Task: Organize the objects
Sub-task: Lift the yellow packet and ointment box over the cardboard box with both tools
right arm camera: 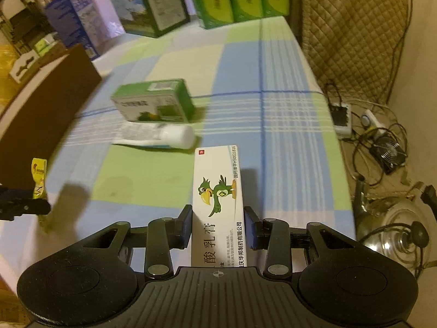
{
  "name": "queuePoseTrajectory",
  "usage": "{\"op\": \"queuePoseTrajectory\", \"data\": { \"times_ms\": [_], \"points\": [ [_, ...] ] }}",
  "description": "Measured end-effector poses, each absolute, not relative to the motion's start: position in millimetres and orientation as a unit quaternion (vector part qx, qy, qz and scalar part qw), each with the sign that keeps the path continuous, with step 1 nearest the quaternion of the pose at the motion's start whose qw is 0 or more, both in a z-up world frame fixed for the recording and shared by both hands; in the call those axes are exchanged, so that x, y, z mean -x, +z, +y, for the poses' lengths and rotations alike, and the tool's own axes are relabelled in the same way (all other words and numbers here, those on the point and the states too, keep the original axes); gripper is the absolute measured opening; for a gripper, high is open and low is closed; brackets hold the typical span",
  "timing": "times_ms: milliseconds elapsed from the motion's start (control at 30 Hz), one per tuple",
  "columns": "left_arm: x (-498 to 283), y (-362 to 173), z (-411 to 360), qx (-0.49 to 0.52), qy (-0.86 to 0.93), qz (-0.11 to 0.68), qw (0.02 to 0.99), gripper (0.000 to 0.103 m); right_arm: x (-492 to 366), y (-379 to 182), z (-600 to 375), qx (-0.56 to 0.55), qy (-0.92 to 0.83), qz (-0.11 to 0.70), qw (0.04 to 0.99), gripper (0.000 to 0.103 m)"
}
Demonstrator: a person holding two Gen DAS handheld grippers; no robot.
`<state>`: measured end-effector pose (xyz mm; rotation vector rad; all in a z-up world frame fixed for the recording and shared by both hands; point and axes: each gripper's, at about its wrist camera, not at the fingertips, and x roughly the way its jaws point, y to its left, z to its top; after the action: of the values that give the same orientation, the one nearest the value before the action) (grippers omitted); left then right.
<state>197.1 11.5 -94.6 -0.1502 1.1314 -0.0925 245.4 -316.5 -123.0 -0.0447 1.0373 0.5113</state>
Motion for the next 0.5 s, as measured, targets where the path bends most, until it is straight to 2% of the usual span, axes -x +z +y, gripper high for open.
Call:
{"op": "queuePoseTrajectory", "data": {
  "times_ms": [500],
  "points": [
    [-184.9, -45.8, 32.2, 0.088, -0.054, 0.478, 0.872, 0.056, -230.5, -86.4, -254.4, 0.016, 0.315, 0.459, 0.831, 0.035]
  ]
}}
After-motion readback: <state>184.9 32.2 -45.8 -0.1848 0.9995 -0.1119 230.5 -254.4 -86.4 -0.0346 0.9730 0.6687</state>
